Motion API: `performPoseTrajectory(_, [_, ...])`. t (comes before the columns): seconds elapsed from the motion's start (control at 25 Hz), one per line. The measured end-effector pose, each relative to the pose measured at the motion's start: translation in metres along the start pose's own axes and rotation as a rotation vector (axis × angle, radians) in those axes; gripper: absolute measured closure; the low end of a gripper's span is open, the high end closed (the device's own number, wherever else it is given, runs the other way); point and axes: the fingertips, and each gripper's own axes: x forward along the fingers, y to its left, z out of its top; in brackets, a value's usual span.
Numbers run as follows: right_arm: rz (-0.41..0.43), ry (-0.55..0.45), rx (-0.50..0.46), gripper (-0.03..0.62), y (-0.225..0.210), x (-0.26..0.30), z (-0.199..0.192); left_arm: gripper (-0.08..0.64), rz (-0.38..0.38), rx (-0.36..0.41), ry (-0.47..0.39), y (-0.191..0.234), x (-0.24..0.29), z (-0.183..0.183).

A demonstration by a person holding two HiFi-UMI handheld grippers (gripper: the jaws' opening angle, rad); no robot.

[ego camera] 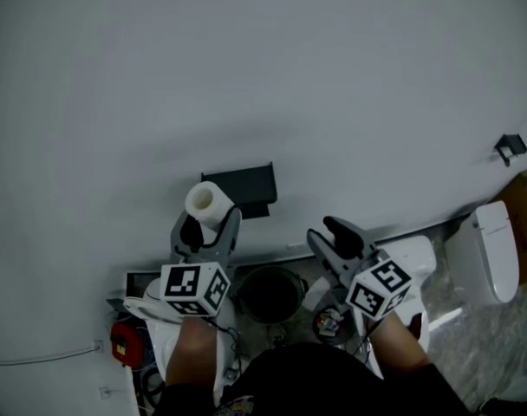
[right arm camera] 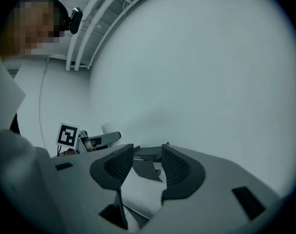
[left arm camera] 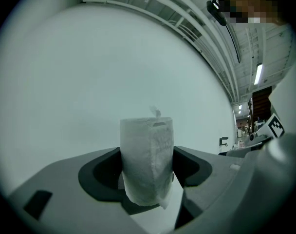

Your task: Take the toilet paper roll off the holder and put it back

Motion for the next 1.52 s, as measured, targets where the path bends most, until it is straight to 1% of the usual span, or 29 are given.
performPoseTrajectory(0.12, [-0.02,-0.008,0.001,0.428,-0.006,0.015,0.002,0.253,-0.018,0.008,0.001,0.013,0.018,0.0])
performPoseTrajectory(0.24, [-0.037,-0.016,0.003,0.428,-0.01,0.027,0.002,0.253,-0.026,0.033,0.006,0.024,0.034,-0.002])
performPoseTrajectory(0.68, [-0.111,-0.001,0.03,0.428,-0.033,0.055,-0.01,0.253,-0.04,0.09,0.042,0.053,0.081,-0.024])
performPoseTrajectory(1.08, [-0.13,0.014,0.045,0.428,-0.036,0.072,-0.022,0.253,-0.048,0.102,0.075,0.064,0.095,-0.049])
performPoseTrajectory(1.52, [-0.131,0.006,0.052,0.425,-0.036,0.072,-0.021,0.252,-0.062,0.122,0.061,0.058,0.095,-0.048])
